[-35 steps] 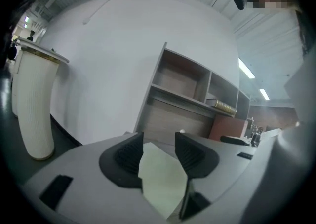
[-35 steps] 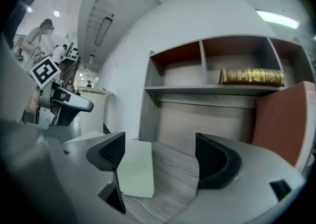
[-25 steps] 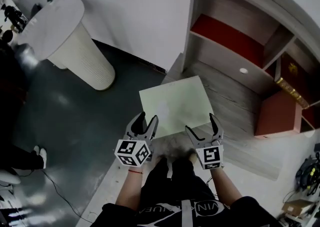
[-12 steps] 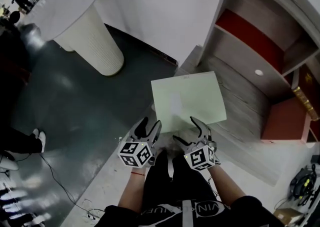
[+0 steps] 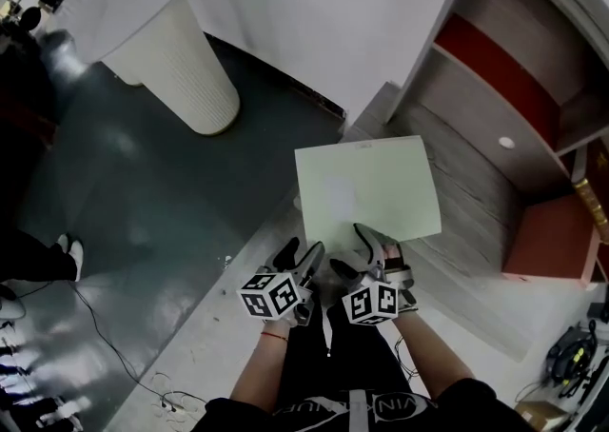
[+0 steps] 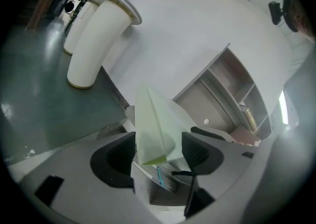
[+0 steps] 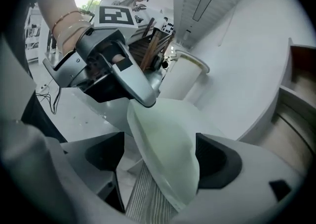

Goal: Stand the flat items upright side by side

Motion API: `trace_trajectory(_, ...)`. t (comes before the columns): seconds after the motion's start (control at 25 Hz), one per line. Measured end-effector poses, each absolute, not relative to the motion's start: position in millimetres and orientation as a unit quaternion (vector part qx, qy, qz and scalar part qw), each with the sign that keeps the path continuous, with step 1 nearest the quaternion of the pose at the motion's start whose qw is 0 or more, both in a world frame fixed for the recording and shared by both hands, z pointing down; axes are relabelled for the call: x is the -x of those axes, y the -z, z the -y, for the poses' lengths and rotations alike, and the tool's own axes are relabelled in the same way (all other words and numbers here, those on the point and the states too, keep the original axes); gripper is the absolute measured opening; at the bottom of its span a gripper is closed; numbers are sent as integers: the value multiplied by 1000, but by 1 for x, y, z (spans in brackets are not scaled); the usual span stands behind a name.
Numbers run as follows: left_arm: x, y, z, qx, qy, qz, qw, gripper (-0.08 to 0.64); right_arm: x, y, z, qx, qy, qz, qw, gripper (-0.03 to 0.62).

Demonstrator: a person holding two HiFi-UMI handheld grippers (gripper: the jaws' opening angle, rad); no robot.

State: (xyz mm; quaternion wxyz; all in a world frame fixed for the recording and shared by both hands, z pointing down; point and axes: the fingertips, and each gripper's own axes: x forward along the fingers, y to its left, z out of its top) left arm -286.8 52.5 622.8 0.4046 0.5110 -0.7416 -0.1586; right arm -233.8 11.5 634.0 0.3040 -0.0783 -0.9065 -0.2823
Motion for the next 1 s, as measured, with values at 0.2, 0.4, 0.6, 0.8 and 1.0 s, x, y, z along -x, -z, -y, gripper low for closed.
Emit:
trace_trajectory(0.2,284,-637,-46,-503,205,721,431,293,239,-641,-7,64,315,894,310,454)
trace_trajectory(0.4,281,-646,-41,-498,278,685,453,307,237,-644,-8,60,335,889,308,446)
trace_trajectory(0.6,281,-648,-38,-496,305,662,471,308,236,-644,-9,65,339,887,305,426)
trace_trajectory(0.8,276,-650,-40,-502,305,633,505,299,236,-647,-8,56,345,885,308,425)
trace_trajectory(1.0,266,-641,-37,-501,283,613,542,296,236,-642,3,30,350,883,312,430)
